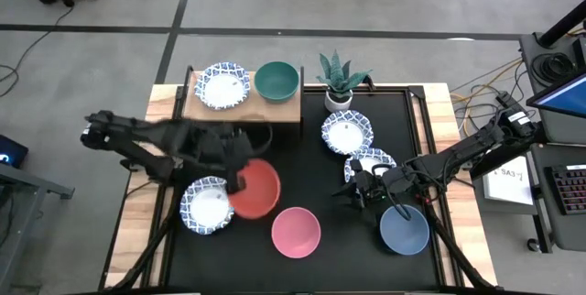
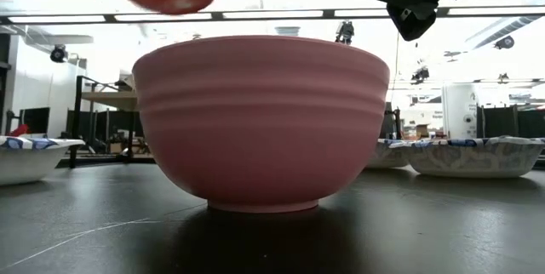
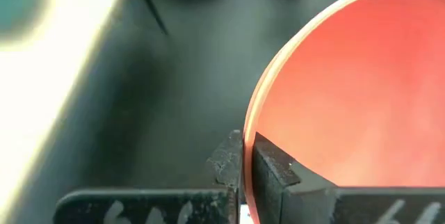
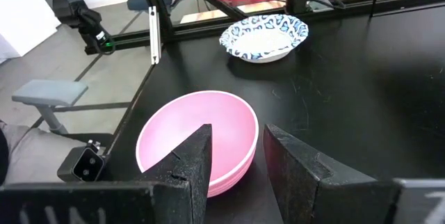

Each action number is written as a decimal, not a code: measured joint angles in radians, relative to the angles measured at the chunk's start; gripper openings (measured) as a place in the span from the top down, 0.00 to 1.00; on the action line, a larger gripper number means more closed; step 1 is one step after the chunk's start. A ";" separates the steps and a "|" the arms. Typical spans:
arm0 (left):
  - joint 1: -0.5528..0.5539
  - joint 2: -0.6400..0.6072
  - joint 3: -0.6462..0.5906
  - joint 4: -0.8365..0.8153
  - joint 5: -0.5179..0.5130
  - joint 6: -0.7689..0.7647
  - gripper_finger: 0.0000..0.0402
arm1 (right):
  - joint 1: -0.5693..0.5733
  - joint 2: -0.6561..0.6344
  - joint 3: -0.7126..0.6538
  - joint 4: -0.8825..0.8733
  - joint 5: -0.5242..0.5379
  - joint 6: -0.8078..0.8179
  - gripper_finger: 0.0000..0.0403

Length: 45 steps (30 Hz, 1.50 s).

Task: Place and stack bowls onto a shelf
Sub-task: Stack the red bowl on top of the green bowl on the shelf

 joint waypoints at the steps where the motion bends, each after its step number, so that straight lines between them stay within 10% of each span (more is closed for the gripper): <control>1: 0.032 0.007 0.038 -0.008 -0.004 0.017 1.00 | 0.000 0.000 0.000 0.000 0.000 0.000 0.71; 21: 0.687 0.332 0.661 -0.241 0.074 0.382 1.00 | 0.000 0.000 0.000 0.000 0.000 -0.001 0.71; 45: 0.905 0.516 0.753 -0.187 0.153 0.486 1.00 | 0.000 0.000 0.000 -0.001 0.000 -0.006 0.71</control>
